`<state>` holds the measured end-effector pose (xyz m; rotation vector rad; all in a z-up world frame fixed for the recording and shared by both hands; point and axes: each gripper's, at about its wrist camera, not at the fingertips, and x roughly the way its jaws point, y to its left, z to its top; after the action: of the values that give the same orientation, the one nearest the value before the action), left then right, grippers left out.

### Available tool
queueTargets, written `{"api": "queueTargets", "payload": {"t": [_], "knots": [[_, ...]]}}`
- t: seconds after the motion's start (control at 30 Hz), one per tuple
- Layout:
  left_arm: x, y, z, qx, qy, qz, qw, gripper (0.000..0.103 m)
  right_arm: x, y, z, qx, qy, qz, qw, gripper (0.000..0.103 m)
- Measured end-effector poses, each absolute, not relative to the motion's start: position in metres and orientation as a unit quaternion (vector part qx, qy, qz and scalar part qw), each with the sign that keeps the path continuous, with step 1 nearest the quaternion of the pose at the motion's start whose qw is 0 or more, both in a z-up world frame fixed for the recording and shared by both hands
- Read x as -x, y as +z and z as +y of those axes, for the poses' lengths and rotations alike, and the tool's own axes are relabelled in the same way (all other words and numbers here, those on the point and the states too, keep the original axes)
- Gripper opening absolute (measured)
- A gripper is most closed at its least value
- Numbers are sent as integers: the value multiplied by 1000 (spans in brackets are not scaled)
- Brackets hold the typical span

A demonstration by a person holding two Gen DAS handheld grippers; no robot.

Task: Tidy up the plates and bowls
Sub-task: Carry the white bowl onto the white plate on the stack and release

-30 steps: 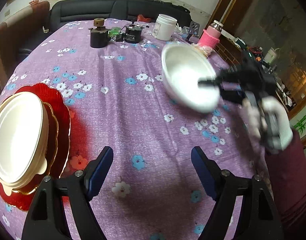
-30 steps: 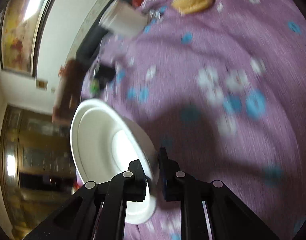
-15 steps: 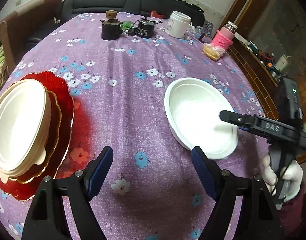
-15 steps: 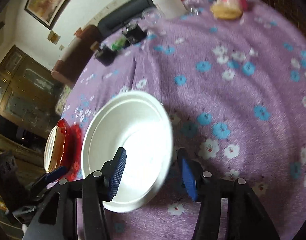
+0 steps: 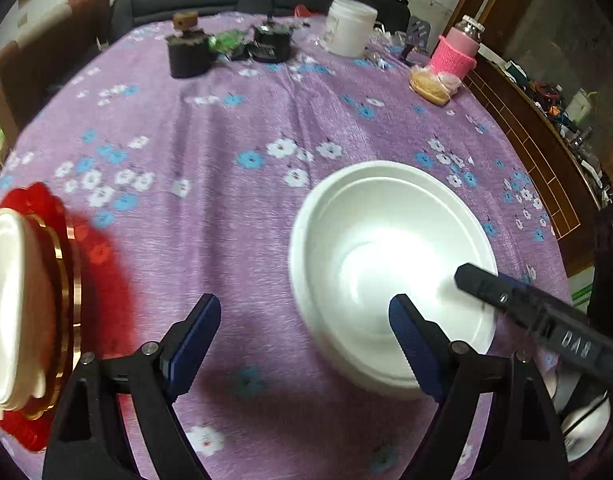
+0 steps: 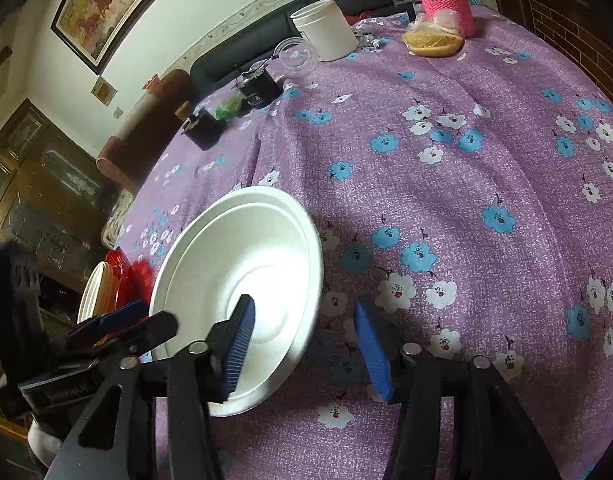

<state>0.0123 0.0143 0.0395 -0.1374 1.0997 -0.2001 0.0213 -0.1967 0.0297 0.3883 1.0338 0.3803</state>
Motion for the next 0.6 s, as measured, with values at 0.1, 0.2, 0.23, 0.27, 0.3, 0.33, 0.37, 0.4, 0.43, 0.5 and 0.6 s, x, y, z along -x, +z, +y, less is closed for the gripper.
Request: {"api": "queueTargets", "payload": {"t": [0.1, 0.2, 0.23, 0.27, 0.3, 0.33, 0.37, 0.4, 0.43, 0.5, 0.6], "knots": [[-18, 31, 11, 75, -96, 530, 839, 85, -20, 26, -192, -179, 181, 487, 835, 38], [-19, 25, 9, 77, -96, 538, 834, 61, -18, 22, -190, -181, 185, 490, 833, 23], [-18, 22, 9, 79, -101, 543, 830, 45, -16, 21, -189, -182, 187, 490, 832, 23], [-17, 20, 9, 84, -108, 549, 824, 42, -14, 21, -188, -178, 187, 489, 833, 22], [-16, 20, 9, 89, -112, 551, 822, 40, -13, 22, -187, -175, 187, 487, 835, 22], [-15, 20, 9, 92, -113, 550, 822, 40, -10, 24, -186, -172, 188, 485, 836, 21], [-11, 22, 10, 94, -114, 546, 825, 40, -10, 25, -185, -172, 189, 485, 836, 21], [-7, 25, 11, 97, -118, 542, 826, 40, -8, 27, -183, -172, 192, 484, 836, 21], [-4, 27, 11, 100, -121, 539, 827, 40, -7, 29, -182, -172, 192, 483, 837, 21], [4, 36, 16, 106, -124, 529, 833, 40, -4, 35, -178, -169, 192, 480, 839, 21], [16, 51, 25, 109, -123, 508, 846, 40, 1, 43, -170, -168, 197, 475, 841, 21]]}}
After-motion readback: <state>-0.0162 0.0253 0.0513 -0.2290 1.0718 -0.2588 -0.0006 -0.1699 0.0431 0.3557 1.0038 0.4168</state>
